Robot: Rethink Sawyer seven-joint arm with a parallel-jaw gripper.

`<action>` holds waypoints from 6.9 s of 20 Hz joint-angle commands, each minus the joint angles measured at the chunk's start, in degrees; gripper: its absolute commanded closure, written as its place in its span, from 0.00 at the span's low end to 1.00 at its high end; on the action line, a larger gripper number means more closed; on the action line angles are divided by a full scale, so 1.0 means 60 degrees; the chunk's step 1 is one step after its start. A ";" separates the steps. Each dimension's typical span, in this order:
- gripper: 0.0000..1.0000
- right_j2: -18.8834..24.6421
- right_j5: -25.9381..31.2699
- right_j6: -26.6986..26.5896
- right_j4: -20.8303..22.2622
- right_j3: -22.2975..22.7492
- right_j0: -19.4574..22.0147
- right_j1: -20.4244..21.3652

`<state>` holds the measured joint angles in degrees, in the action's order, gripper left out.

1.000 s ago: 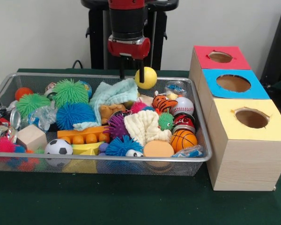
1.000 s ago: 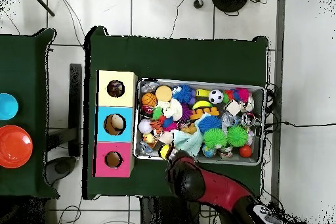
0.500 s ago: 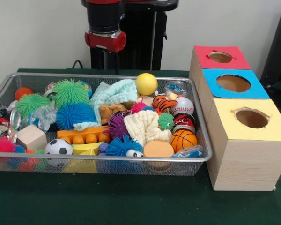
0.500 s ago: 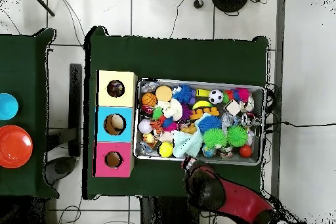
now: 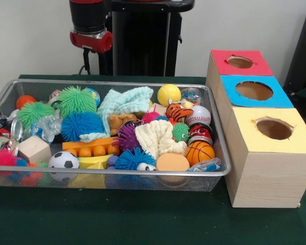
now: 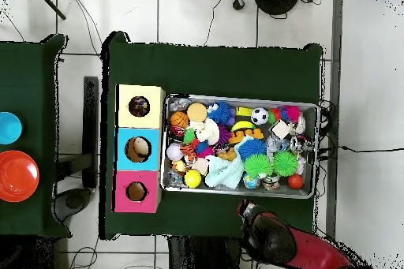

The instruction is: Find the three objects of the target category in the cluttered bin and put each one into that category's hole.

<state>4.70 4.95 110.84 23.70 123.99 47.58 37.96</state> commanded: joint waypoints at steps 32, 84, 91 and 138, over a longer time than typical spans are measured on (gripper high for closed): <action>0.00 0.0629 0.0235 -0.0364 0.3189 -0.3129 0.0477 -0.0321; 0.00 0.1239 0.0964 -0.0331 0.3880 -0.2751 0.0870 0.0659; 0.00 0.1558 0.1439 -0.0459 0.3626 -0.2431 0.0989 0.1140; 0.00 0.0125 -0.1953 0.0614 0.4117 -0.4015 -0.0508 -0.2422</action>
<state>5.76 -3.89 110.84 46.16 106.50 45.28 30.47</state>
